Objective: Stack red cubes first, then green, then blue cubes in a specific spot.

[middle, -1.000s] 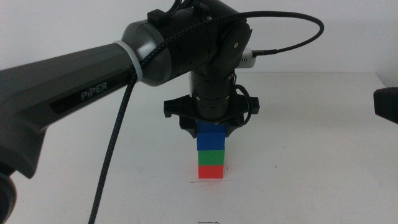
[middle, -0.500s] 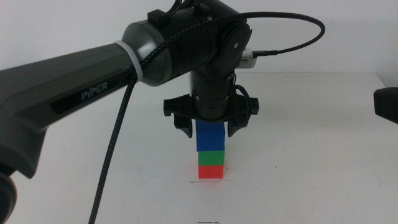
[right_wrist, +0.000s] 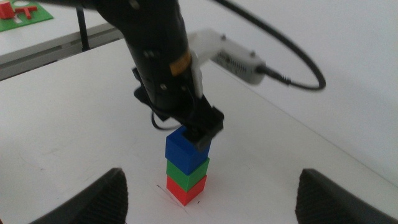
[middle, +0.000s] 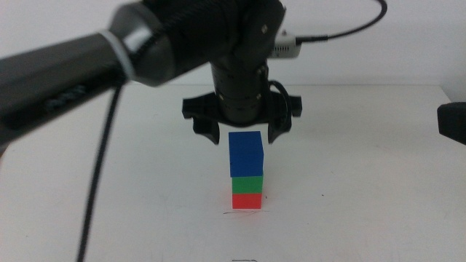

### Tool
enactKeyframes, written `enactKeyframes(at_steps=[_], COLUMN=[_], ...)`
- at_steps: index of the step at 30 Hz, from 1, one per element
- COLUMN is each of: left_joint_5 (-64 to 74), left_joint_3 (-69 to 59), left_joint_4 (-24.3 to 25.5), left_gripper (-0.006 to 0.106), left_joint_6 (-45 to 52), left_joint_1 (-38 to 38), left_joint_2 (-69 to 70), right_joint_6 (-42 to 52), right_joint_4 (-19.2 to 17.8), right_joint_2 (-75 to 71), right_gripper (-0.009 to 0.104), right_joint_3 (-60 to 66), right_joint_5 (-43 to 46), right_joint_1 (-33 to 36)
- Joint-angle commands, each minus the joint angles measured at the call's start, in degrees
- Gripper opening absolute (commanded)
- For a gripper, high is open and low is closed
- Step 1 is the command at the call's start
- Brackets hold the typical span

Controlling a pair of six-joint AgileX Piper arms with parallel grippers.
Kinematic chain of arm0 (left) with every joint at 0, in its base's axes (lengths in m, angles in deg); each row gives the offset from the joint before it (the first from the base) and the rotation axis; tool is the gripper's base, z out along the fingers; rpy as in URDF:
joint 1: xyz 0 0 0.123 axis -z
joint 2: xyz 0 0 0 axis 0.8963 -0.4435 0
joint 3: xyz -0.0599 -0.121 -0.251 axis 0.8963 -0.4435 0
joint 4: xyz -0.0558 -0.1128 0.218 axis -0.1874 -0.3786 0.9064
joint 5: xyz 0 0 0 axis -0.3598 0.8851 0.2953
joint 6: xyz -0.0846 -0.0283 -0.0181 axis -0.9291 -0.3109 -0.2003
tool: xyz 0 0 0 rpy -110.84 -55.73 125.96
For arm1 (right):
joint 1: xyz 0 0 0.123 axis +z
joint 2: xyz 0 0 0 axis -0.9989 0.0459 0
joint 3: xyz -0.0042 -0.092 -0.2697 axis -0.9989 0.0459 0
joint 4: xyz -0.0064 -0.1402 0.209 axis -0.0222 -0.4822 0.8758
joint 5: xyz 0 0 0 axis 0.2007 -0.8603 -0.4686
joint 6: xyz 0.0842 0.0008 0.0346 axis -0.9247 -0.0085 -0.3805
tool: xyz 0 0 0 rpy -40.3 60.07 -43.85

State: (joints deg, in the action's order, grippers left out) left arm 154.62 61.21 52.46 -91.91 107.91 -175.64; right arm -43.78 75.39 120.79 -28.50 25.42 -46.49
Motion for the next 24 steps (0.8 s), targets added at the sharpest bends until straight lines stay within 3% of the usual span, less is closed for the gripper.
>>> enactKeyframes(at_steps=[1, 9, 15, 19, 24], left_joint_5=[3.97, 4.30, 4.30, 4.30, 4.15], left_joint_3=[1.48, 1.48, 1.30, 1.30, 1.30], left_joint_4=[1.29, 5.77, 12.61, 17.59, 14.63], left_gripper=[0.091, 0.091, 0.091, 0.091, 0.091], left_joint_6=[0.34, 7.97, 19.17, 20.50, 22.09], left_joint_1=[0.33, 0.33, 0.33, -0.63, -9.86], left_joint_2=[5.03, 15.69, 23.43, 27.62, 33.98], right_joint_6=[0.69, 0.69, 0.69, 0.69, 0.69], right_joint_4=[-0.47, -0.47, -0.47, -0.47, -0.61], right_joint_2=[-0.02, -0.02, -0.02, -0.02, -0.02], right_gripper=[0.078, 0.078, 0.078, 0.078, 0.078], right_joint_3=[-1.42, -1.42, -1.42, -1.42, -1.42], right_joint_5=[4.12, 4.12, 4.12, 4.12, 4.12], right_joint_1=[-0.30, -0.30, -0.30, -0.30, -0.30])
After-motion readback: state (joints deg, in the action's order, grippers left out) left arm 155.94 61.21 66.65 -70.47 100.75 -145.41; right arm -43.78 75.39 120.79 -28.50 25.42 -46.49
